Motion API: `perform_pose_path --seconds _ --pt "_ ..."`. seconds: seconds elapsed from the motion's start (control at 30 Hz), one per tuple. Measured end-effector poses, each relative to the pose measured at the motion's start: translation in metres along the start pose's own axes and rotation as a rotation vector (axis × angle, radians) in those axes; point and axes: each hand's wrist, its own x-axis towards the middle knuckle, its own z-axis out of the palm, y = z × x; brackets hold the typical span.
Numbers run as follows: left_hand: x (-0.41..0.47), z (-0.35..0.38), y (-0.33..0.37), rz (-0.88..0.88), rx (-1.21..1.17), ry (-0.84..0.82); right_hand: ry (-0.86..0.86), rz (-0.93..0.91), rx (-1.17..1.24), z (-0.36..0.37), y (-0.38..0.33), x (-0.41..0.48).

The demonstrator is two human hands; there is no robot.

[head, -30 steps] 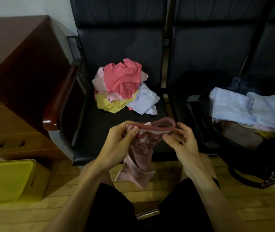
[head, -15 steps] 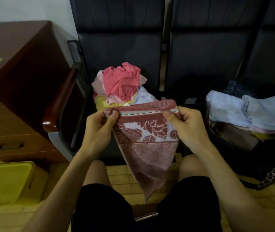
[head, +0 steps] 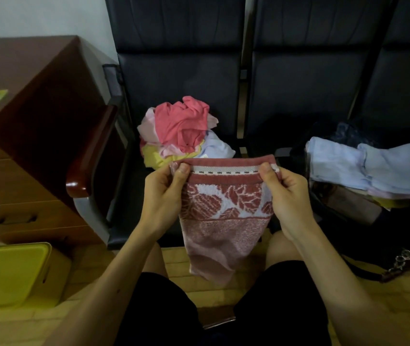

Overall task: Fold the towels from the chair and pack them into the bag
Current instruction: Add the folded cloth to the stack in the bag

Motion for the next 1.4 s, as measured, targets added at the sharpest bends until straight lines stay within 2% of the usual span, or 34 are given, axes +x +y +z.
perform_pose_path --seconds 0.3,0.43,0.57,0.63,0.7,0.8,0.9,1.0,1.17,1.27,1.33,1.4 --pt "0.003 0.016 -0.006 0.053 0.045 0.033 0.039 0.142 0.082 0.000 0.008 -0.001" --pt "0.003 0.019 0.001 -0.001 -0.014 0.011 -0.117 0.339 0.135 -0.003 0.032 -0.012" --pt "0.007 0.016 0.006 -0.117 -0.086 -0.070 -0.385 0.633 0.138 0.001 0.067 -0.035" --pt "0.011 0.010 0.004 -0.153 -0.057 -0.099 -0.480 0.688 0.134 0.003 0.072 -0.041" --pt "0.015 0.000 0.000 -0.168 -0.007 -0.093 -0.511 0.666 0.135 0.003 0.069 -0.044" --pt "0.023 -0.020 -0.001 -0.290 -0.027 -0.012 -0.433 0.603 0.221 0.004 0.053 -0.039" --pt "0.025 -0.033 -0.004 -0.603 -0.233 -0.016 -0.367 0.568 0.405 0.008 0.030 -0.035" --pt "0.015 -0.030 -0.012 -0.891 -0.478 -0.084 -0.364 0.532 0.457 0.017 0.014 -0.034" --pt "-0.018 -0.020 -0.038 -0.851 -0.843 -0.141 -0.291 0.569 0.480 0.024 0.004 -0.030" --pt "-0.044 -0.015 -0.055 -0.851 -0.949 -0.297 -0.218 0.568 0.490 0.021 0.008 -0.024" --pt "-0.059 -0.012 -0.069 -0.828 -0.966 -0.477 -0.173 0.578 0.490 0.020 0.010 -0.021" --pt "-0.071 -0.008 -0.075 -0.800 -0.802 -0.577 -0.123 0.624 0.485 0.019 0.017 -0.018"
